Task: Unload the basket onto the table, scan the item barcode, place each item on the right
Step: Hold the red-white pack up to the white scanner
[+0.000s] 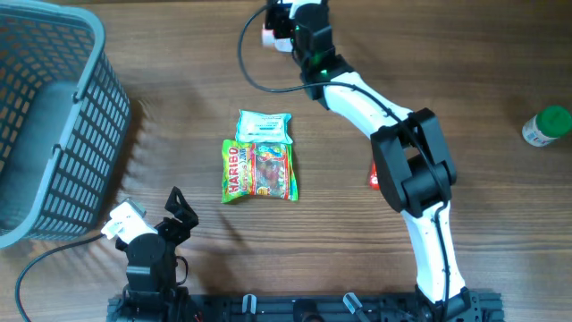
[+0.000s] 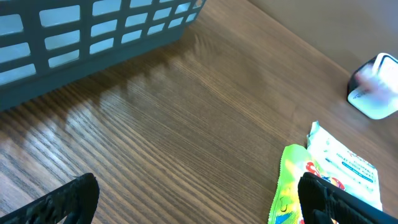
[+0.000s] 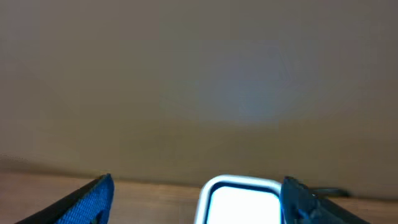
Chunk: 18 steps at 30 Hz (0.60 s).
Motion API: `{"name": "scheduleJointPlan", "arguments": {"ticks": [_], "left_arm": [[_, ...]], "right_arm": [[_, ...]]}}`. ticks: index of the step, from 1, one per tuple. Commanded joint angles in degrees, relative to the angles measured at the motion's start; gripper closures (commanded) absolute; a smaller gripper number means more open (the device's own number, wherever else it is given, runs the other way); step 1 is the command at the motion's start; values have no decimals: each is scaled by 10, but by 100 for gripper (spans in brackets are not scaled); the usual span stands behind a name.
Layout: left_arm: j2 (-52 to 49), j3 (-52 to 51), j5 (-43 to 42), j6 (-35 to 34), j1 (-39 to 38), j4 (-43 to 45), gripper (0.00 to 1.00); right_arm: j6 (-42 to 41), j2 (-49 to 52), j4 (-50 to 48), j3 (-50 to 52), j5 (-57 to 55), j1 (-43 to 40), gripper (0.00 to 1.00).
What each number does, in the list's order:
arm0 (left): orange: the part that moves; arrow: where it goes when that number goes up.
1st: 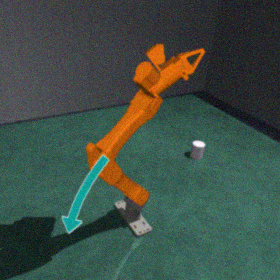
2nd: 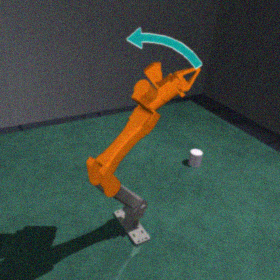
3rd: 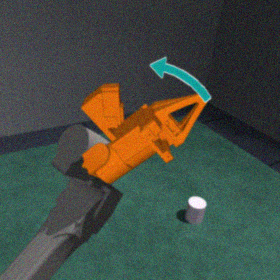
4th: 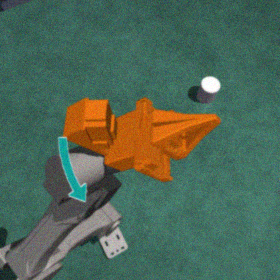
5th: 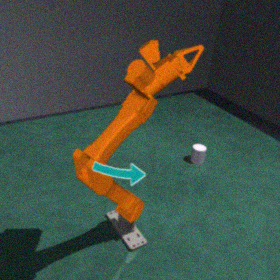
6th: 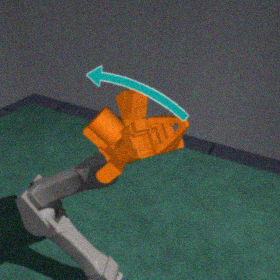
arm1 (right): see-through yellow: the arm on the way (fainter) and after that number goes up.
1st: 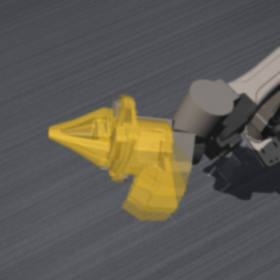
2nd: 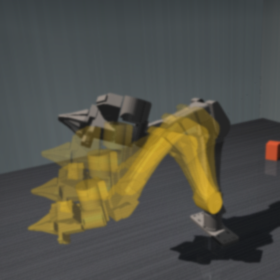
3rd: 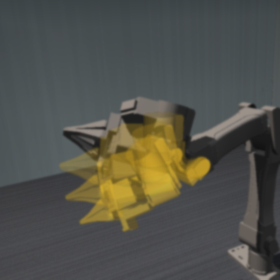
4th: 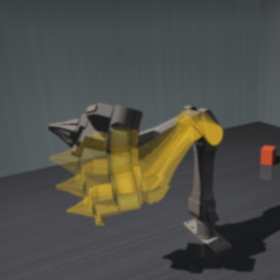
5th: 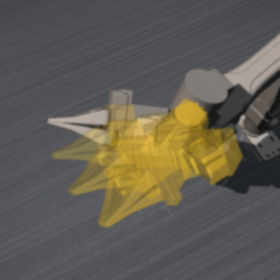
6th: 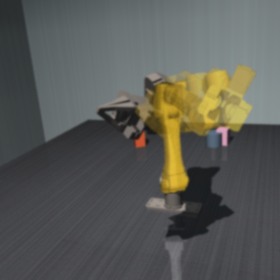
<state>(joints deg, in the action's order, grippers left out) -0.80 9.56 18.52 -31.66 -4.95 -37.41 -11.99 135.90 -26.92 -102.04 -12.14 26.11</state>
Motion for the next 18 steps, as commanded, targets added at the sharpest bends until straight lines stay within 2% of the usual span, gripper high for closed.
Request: {"name": "scheduleJointPlan", "arguments": {"ticks": [1,4,7,18], "left_arm": [[5,0,-1,-3,2,-2,0],[5,0,-1,-3,2,-2,0],[5,0,-1,-3,2,-2,0],[5,0,-1,-3,2,-2,0]], "right_arm": [[-17,34,-11,-12,-15,-26,11],[-12,36,-2,-13,-14,-32,11],[4,35,16,-13,-7,-25,6],[12,4,113,-13,-12,33,0]]}}
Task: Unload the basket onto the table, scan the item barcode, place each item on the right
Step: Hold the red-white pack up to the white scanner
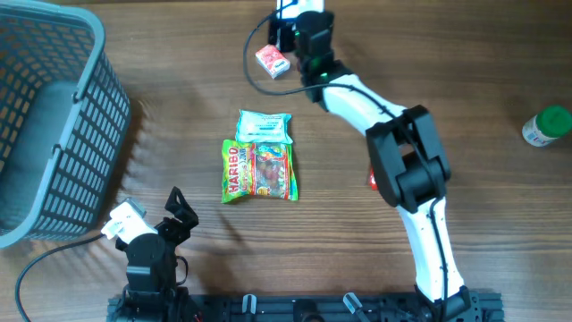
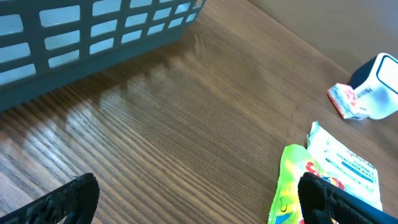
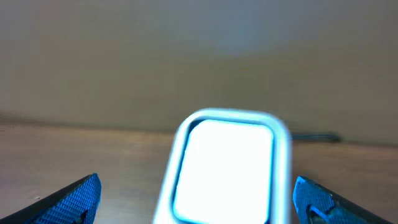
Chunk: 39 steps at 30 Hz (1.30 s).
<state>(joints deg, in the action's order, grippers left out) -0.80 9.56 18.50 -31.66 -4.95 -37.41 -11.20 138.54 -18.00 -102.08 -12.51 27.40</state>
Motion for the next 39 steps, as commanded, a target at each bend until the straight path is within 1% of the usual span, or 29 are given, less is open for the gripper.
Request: {"name": "scheduleJointPlan", "arguments": {"ticks": [1,3,5,12,17,33,39], "left_arm": [[5,0,-1,-3,2,-2,0],[5,0,0,-3,2,-2,0],[5,0,0,-3,2,-2,0],[5,0,-1,-3,2,-2,0],[5,0,0,-3,2,-2,0],[5,0,0,-3,2,-2,0],[5,0,0,-3,2,-2,0]], "right_arm": [[1,-23,35,-12,-9,26,1],[-27,-22,63,-12,-14,34,0],[-22,-20,85,-12,-14,36,0],[49,-20,125,-9,5,33,0],[82,-19,151,-1,83,29,0],[82,45,134,0,85,22,0],[81,61,159,0,94,15,0]]}}
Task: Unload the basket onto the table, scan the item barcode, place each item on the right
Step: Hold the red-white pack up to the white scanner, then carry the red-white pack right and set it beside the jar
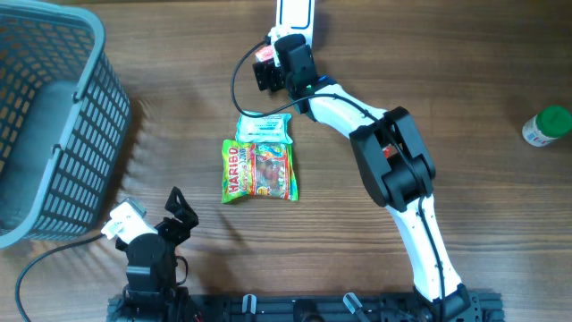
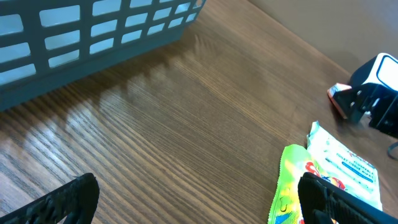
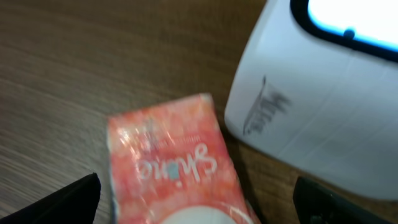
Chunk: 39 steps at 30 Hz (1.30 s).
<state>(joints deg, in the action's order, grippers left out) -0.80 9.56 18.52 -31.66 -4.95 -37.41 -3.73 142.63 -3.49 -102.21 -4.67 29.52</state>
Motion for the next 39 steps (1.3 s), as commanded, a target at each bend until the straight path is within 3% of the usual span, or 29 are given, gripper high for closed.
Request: {"name": "scheduleJointPlan", "arguments": {"ticks": [1,5,7,10,12,19,24,30,34,39], "left_arm": [[5,0,-1,-3,2,-2,0],[5,0,-1,-3,2,-2,0],[5,0,-1,-3,2,-2,0],[5,0,-1,-3,2,-2,0],[5,0,-1,-3,2,-2,0],[5,0,-1,-3,2,-2,0],[5,0,-1,-3,2,-2,0],[5,0,-1,-3,2,-2,0],[5,0,-1,-3,2,-2,0],[5,0,-1,-3,2,-2,0]], "right_arm": [[6,21,20,1,18,-7,0],[7,23,38,1,18,-7,5],[3,21,38,0,18,-7,20],[-26,2,64,0,16,-7,59],[-31,-18,83,0,16,-9,70],[-39,-142,207,-1,-31,-15,76],[-39,-252,387,-1,-163,-21,79],[-84,-277,559,2,-260,-81,83],[-136,-277,566,39,-264,-163,83],[-179,-277,477,113,-242,-288,76]]}}
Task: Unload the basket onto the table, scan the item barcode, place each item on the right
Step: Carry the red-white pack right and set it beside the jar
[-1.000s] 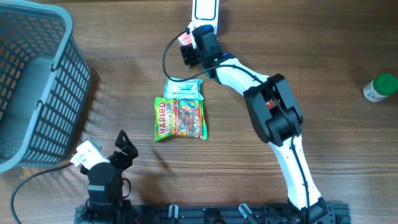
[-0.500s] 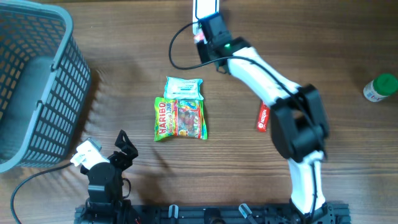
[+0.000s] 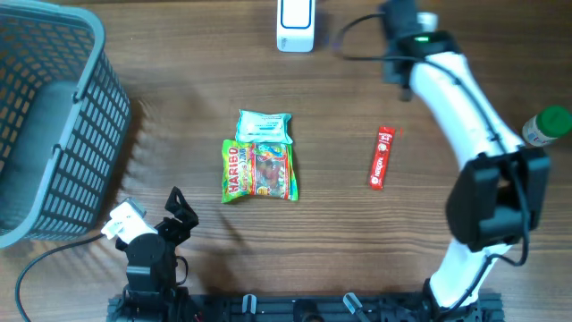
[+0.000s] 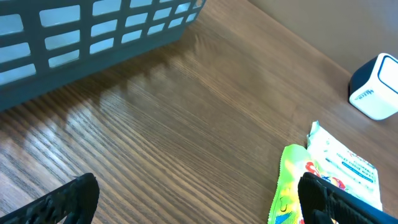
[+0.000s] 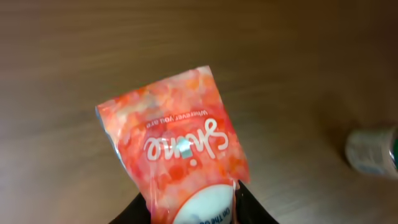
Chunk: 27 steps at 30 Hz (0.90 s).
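Note:
An orange-pink "Shine" packet hangs above the wood with my right gripper shut on its lower end. The black fingers pinch close together. In the overhead view the right arm reaches over the table's back right, and the packet is hidden under it. The white scanner stands at the back centre, left of that arm. Near the front edge my left gripper stands open with nothing between its fingers, beside a Haribo bag.
A grey basket fills the left side. The Haribo bag and a white-green packet lie mid-table. A red stick lies to their right. A green-capped bottle stands at the right edge.
My right gripper was open over the orange-pink packet beside the scanner's left. It is now shut on the packet and holds it to the right of the scanner. The left arm is unchanged.
My right gripper was open facing the scanner at the back. Then the packet lay on the table left of the scanner with the gripper still open. Then the open gripper was down over the packet. Now it holds the packet over the back right.

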Motion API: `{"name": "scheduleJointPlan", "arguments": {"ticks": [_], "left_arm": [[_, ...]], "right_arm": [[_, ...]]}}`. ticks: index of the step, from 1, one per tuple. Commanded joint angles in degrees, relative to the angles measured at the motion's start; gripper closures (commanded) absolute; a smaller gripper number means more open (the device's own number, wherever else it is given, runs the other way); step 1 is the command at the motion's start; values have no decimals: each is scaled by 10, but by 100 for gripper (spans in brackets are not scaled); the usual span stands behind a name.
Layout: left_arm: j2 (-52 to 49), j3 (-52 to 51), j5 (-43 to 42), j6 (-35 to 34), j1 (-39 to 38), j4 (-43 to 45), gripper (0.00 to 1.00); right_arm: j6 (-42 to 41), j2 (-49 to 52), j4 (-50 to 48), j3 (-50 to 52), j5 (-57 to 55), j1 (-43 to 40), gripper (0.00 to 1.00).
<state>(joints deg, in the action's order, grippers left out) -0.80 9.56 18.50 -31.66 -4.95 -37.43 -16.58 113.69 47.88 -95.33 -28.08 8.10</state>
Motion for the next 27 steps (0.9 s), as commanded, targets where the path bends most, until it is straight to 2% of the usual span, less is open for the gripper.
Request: {"name": "scheduleJointPlan", "arguments": {"ticks": [1,5,10,11,13,14,21,27], "left_arm": [[5,0,0,-3,2,-2,0],[5,0,0,-3,2,-2,0],[5,0,0,-3,2,-2,0],[5,0,0,-3,2,-2,0],[5,0,0,-3,2,-2,0],[5,0,0,-3,2,-2,0],[5,0,0,-3,2,-2,0],[5,0,0,-3,2,-2,0]], "right_arm": [[-50,13,-59,61,6,-96,76],[-64,13,-141,124,29,-176,76],[-59,13,-174,155,29,-234,74],[-59,13,-174,155,29,-244,53],[-61,12,-174,154,33,-250,23],[-61,12,-174,151,34,-250,0],[-82,-28,-110,99,52,-219,0],[-125,-109,-47,96,172,-146,0]]}}
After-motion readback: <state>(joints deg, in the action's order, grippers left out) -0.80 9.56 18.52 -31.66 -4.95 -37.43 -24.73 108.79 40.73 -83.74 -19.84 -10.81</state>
